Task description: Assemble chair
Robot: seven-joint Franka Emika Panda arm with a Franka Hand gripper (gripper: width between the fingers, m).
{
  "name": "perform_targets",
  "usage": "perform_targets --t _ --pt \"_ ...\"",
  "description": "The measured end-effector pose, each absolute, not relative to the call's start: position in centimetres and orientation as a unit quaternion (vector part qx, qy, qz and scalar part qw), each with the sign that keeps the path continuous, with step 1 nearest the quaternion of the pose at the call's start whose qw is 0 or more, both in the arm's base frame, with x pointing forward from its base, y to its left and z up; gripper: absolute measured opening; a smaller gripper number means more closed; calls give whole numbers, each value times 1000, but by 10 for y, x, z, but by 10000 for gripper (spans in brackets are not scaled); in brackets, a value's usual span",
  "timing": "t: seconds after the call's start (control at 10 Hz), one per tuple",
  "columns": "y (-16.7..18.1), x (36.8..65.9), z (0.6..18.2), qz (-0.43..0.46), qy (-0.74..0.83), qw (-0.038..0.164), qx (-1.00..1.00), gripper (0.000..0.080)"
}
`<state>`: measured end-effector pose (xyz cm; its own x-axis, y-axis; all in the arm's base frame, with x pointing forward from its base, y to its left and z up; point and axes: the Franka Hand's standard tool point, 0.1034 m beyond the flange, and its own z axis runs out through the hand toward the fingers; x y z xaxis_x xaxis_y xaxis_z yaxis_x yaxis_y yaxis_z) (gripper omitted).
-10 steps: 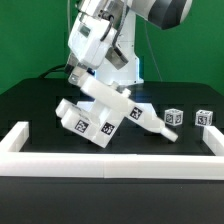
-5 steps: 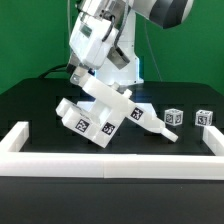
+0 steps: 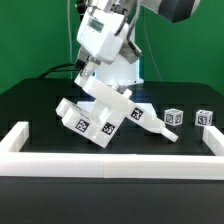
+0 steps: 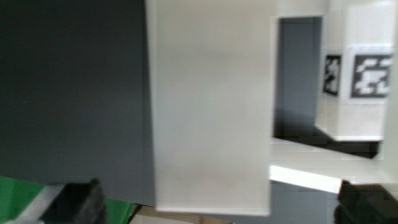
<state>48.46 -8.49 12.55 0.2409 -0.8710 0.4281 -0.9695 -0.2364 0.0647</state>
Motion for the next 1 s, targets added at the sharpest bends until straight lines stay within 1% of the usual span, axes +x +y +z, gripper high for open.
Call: perform_targets --t 0.3,0.4,0.6,1.0 --pt "-86 483 124 154 -596 164 771 649" --pt "-81 483 121 151 -592 165 775 649" --pt "-72 489 124 154 -587 160 779 649" --pt "-77 487 115 160 -580 173 780 649"
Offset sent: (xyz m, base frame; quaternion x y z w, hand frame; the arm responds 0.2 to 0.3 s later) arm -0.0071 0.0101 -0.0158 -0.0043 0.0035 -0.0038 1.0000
